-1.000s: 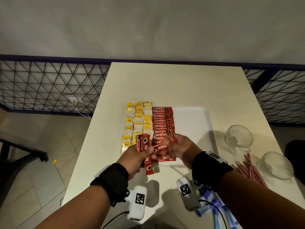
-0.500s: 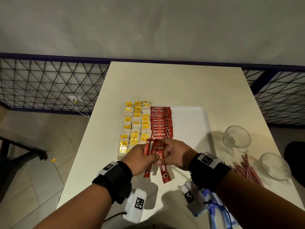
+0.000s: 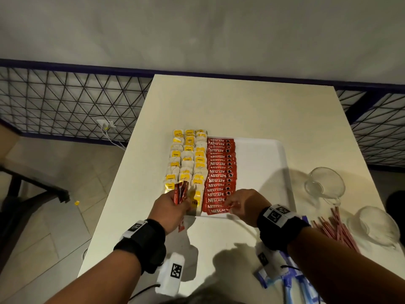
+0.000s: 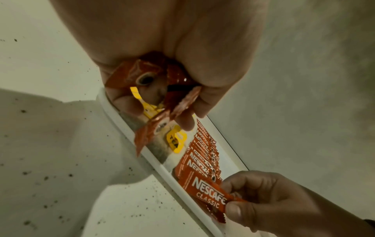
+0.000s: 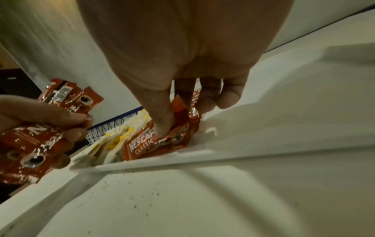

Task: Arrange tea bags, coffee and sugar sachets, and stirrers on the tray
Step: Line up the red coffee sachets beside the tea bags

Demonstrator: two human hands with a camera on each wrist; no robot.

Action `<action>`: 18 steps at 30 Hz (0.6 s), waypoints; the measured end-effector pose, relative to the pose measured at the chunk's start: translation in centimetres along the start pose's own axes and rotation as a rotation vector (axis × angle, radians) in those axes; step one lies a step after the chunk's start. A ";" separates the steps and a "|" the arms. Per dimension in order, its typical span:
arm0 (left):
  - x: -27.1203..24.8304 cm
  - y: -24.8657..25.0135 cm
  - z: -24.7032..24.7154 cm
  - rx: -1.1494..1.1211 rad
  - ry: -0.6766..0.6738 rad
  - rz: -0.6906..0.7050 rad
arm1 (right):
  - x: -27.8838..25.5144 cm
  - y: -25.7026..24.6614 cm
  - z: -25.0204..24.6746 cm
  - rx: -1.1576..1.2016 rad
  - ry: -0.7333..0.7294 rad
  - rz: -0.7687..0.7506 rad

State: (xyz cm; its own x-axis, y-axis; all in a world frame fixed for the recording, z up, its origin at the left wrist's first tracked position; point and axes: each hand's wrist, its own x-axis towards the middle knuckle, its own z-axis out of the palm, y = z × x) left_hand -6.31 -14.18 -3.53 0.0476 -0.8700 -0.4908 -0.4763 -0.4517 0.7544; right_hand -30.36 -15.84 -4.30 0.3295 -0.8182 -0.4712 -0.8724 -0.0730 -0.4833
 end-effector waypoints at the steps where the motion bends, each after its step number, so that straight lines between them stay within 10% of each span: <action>1: -0.1 0.1 -0.1 0.019 -0.002 0.005 | 0.0 0.0 0.2 0.014 -0.007 0.016; 18: 0.0 2.3 0.7 0.029 -0.048 0.048 | 1.2 -0.1 1.5 -0.125 0.102 -0.039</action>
State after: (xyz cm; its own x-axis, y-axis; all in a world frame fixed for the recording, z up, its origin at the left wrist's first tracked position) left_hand -8.07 -15.04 -2.08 -0.0178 -0.8796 -0.4753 -0.5021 -0.4032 0.7651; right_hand -29.36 -16.00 -5.94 0.3314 -0.8666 -0.3731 -0.8998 -0.1713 -0.4013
